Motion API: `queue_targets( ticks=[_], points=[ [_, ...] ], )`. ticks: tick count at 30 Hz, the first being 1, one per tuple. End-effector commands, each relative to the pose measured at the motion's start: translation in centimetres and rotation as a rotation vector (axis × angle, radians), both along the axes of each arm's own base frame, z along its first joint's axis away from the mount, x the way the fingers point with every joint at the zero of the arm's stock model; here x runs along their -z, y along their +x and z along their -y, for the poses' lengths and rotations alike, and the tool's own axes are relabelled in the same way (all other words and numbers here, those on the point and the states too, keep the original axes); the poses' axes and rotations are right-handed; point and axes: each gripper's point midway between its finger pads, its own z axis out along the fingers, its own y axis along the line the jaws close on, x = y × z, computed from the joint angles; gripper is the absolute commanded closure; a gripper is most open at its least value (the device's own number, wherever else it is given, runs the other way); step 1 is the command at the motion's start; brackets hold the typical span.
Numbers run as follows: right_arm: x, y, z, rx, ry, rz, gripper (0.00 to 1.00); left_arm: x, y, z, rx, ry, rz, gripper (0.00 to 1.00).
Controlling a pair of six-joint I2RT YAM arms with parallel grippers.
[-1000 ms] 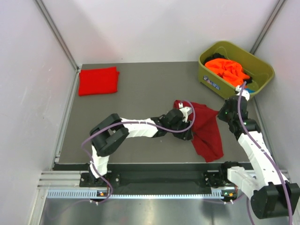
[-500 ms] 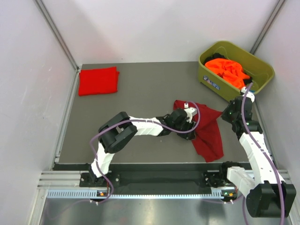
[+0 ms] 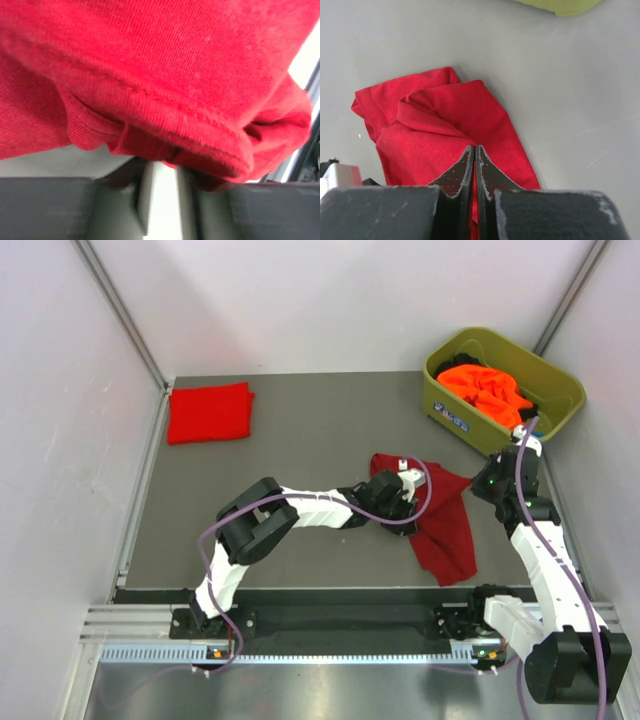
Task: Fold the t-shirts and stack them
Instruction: Flatten the tshirt out
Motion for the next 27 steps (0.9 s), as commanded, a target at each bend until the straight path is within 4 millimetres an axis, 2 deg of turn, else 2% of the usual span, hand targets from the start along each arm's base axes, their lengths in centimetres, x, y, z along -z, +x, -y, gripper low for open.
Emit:
queue_targets(
  ticks=[1, 2, 3, 5, 6, 8, 9, 10, 11, 12, 13, 14, 15, 17, 18, 20, 21, 23, 25, 26, 27],
  points=[
    [-1.9, 0.9, 0.1, -0.003, 0.012, 0.08, 1.0, 2.7, -1.1, -0.8, 0.018, 0.085, -0.046, 0.76],
    [-2.0, 0.9, 0.0, -0.006, 0.014, 0.085, 1.0, 2.5, -1.0, -0.7, 0.011, 0.081, -0.052, 0.93],
    [-2.1, 0.9, -0.2, -0.017, 0.019, 0.09, 1.0, 2.2, -1.4, -0.8, 0.001, 0.083, -0.076, 1.0],
    [-2.7, 1.0, -0.4, -0.027, 0.027, 0.107, 1.0, 1.4, -1.5, -1.1, -0.02, 0.082, -0.088, 1.0],
    [-3.1, 1.1, -0.7, -0.039, 0.038, 0.12, 1.0, -0.3, -1.6, -1.5, -0.034, 0.061, -0.082, 1.0],
    [-4.4, 1.3, -1.3, -0.06, 0.061, 0.153, 1.0, -2.2, -1.0, -2.4, -0.11, 0.039, -0.073, 1.0],
    [-5.3, 1.1, -1.7, -0.077, 0.075, 0.177, 1.0, -4.9, -1.1, -3.2, -0.133, -0.001, -0.058, 1.0],
    [-5.9, 0.8, -1.9, -0.073, 0.089, 0.184, 1.0, -6.3, -0.9, -3.8, -0.17, -0.021, -0.062, 1.0],
    [-7.5, 0.7, -1.9, -0.074, 0.092, 0.219, 1.0, -6.9, -0.8, -5.1, -0.216, 0.007, -0.056, 1.0],
    [-8.7, 0.4, -2.0, -0.074, 0.094, 0.245, 1.0, -10.1, -0.9, -6.1, -0.252, -0.027, -0.035, 1.0],
    [-10.4, 0.0, -2.0, -0.073, 0.1, 0.265, 1.0, -11.4, -0.9, -7.0, -0.277, -0.031, -0.026, 1.0],
    [-11.5, -0.3, -2.1, -0.074, 0.103, 0.288, 1.0, -11.8, -0.9, -8.5, -0.324, -0.001, -0.015, 1.0],
    [-13.0, -0.9, -2.3, -0.077, 0.107, 0.327, 1.0, -15.1, -1.1, -9.6, -0.357, -0.058, 0.006, 1.0],
    [-16.0, -1.5, -2.6, -0.079, 0.132, 0.403, 1.0, -17.0, -0.9, -11.6, -0.44, -0.068, 0.029, 1.0],
    [-17.4, -2.0, -2.8, -0.073, 0.159, 0.448, 1.0, -19.1, -1.0, -13.4, -0.482, -0.087, 0.055, 1.0],
    [-20.6, -2.4, -2.9, -0.074, 0.181, 0.546, 1.0, -20.9, -0.9, -15.6, -0.554, -0.087, 0.082, 1.0],
    [-21.7, -2.5, -3.1, -0.075, 0.195, 0.579, 1.0, -21.8, -0.8, -18.1, -0.624, -0.056, 0.109, 1.0],
    [-24.3, -2.1, -3.3, -0.082, 0.221, 0.661, 1.0, -23.0, -0.6, -20.2, -0.689, -0.039, 0.136, 1.0],
    [-24.5, -0.5, -4.1, -0.119, 0.247, 0.658, 1.0, -23.1, 0.1, -23.6, -0.78, 0.014, 0.166, 1.0],
    [-24.3, 0.3, -4.5, -0.135, 0.257, 0.651, 1.0, -22.1, 0.3, -24.7, -0.802, 0.046, 0.16, 1.0],
    [-23.9, 2.1, -6.0, -0.185, 0.277, 0.641, 1.0, -21.9, 1.2, -26.4, -0.853, 0.05, 0.149, 1.0]
  ],
)
